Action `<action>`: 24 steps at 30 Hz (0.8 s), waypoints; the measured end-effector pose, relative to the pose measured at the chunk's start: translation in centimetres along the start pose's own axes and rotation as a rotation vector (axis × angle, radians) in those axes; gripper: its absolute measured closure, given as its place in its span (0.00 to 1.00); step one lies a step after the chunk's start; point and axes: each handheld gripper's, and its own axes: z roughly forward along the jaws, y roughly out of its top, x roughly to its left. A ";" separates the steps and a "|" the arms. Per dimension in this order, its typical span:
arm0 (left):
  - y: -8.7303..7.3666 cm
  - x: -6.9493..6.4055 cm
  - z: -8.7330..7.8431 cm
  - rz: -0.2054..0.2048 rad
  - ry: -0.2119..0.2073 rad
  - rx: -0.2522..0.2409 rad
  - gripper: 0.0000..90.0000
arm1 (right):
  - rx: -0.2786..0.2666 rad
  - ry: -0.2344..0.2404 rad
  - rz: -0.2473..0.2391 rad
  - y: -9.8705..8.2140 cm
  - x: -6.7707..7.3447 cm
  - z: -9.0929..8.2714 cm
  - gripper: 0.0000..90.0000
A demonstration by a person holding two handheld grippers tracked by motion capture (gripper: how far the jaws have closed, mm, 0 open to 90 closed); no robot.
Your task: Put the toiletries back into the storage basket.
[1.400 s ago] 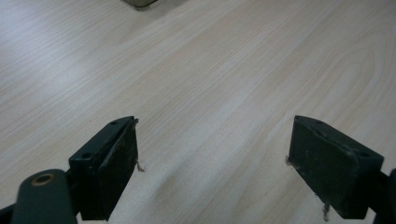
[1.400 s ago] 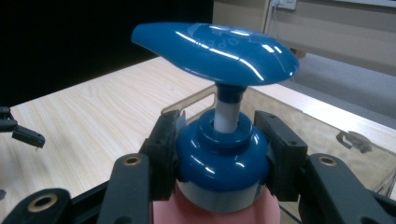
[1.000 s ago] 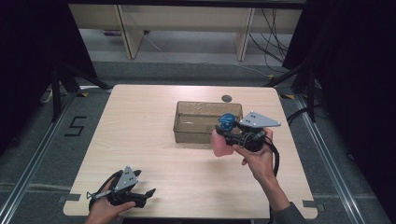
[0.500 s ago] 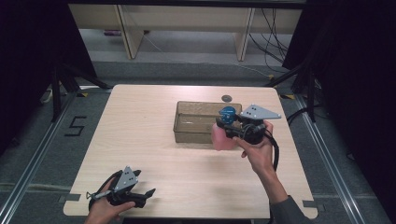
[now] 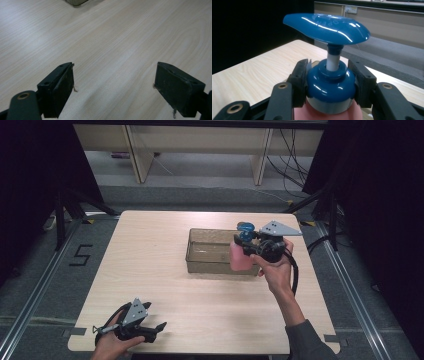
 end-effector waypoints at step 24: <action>0.1 0.0 0.0 -0.016 -0.014 -0.018 0.17 | 0.028 -0.096 0.061 -0.7 -4.0 3.1 0.60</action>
